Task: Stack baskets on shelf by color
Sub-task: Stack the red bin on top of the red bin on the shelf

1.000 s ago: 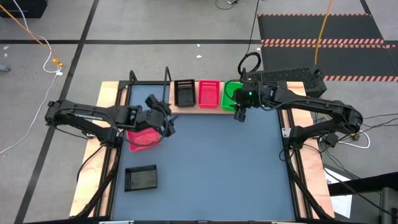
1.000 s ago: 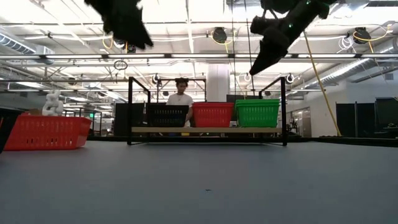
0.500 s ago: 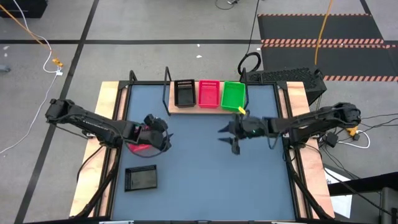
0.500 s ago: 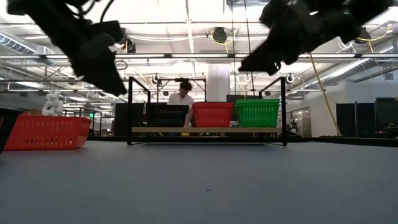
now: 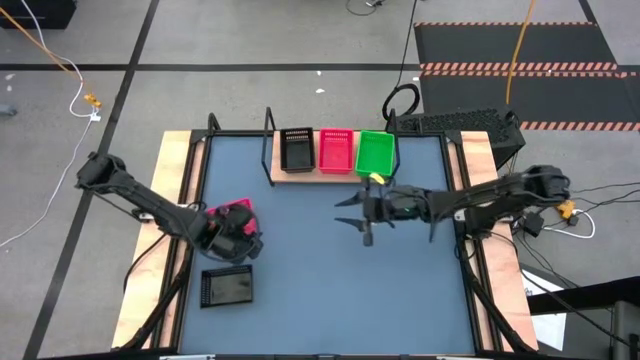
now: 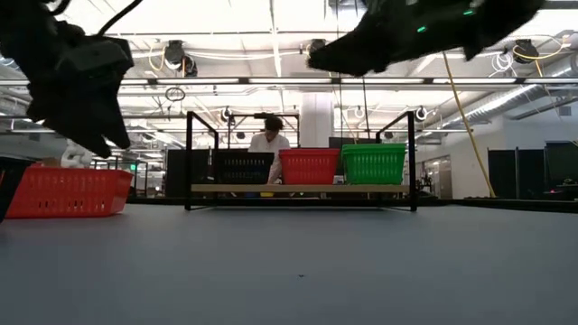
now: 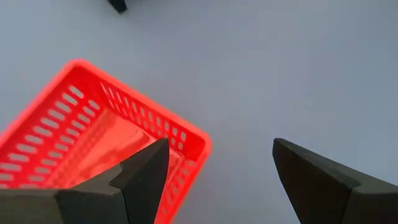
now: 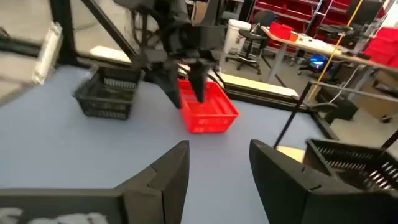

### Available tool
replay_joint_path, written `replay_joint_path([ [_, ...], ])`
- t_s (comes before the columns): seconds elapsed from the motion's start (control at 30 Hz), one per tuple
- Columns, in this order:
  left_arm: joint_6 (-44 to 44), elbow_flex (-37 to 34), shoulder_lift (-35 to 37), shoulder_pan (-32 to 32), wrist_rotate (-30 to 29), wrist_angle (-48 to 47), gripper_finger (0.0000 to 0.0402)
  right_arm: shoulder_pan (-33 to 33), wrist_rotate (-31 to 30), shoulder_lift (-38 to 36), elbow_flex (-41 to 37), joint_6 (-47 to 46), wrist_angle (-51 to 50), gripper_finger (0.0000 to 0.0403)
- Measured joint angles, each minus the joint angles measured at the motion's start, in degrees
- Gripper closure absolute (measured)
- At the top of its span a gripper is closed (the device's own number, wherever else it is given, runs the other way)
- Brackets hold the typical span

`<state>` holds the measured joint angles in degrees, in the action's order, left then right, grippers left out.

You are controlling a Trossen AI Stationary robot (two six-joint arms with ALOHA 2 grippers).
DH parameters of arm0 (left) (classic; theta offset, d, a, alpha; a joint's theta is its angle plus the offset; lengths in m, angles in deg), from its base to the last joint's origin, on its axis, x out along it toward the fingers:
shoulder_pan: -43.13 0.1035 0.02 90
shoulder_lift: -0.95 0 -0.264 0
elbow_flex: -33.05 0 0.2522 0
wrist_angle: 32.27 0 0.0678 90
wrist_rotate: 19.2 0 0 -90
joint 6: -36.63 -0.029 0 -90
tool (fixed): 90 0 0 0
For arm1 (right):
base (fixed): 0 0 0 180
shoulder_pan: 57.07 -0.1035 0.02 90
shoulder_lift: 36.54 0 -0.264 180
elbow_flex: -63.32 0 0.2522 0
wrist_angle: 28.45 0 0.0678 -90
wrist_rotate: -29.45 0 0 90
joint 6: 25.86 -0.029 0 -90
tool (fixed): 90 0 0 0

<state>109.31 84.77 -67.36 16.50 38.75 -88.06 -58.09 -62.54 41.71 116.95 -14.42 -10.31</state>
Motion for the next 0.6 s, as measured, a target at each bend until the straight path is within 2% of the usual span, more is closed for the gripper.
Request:
replay_joint_path([
  [0.2,2.87,0.02,-0.02,-3.00,1.12,-0.30,0.0117,4.42,10.04,15.43,12.65,7.83,-0.72,0.0239],
  [0.33,2.89,0.02,-0.02,-4.12,3.02,-0.29,0.0117,6.12,17.97,27.24,27.79,15.11,-10.41,0.0239],
  [0.4,2.98,0.02,0.05,-4.82,4.45,-0.29,0.0117,6.14,18.09,32.03,36.45,23.85,-17.79,0.0239],
  [0.5,4.25,0.26,0.58,-6.43,5.94,-0.69,0.0117,6.04,14.69,39.07,48.66,35.68,-26.92,0.0239],
  [0.6,7.74,1.78,0.96,-8.85,6.01,-4.15,0.0117,5.73,12.52,44.86,56.61,43.97,-32.16,0.0239],
])
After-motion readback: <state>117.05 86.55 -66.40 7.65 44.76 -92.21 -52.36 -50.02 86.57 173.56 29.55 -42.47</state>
